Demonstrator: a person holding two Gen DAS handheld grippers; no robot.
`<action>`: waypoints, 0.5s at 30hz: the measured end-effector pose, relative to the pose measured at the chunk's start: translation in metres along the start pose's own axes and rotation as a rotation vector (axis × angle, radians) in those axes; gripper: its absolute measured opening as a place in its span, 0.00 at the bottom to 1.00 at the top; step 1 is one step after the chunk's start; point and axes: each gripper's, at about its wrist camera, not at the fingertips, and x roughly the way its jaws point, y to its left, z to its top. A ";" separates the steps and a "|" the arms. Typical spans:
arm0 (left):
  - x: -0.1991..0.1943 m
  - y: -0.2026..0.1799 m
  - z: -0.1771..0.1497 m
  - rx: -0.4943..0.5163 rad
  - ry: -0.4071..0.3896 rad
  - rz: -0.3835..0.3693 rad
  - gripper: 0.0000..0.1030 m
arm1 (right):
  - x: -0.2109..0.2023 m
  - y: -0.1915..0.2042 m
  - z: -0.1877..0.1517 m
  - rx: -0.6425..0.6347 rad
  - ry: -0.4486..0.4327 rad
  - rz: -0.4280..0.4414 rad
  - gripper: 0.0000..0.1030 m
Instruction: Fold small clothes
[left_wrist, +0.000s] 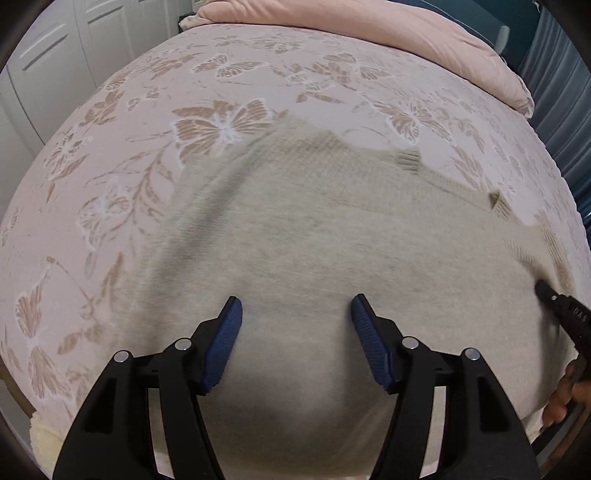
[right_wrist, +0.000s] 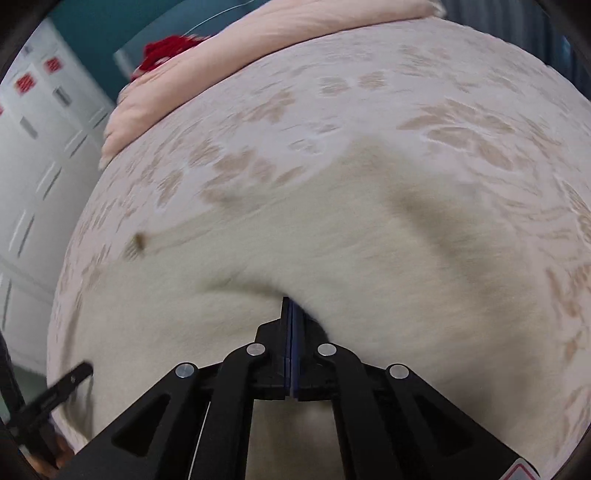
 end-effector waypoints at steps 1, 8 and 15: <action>-0.001 0.011 0.003 -0.024 -0.004 -0.018 0.57 | -0.009 -0.011 0.009 0.020 -0.015 -0.018 0.00; 0.022 0.030 0.026 -0.093 0.005 0.021 0.58 | 0.010 -0.025 0.037 -0.081 0.039 -0.152 0.00; 0.024 0.024 0.023 -0.031 -0.011 0.058 0.60 | 0.004 -0.015 0.055 -0.091 -0.017 -0.131 0.03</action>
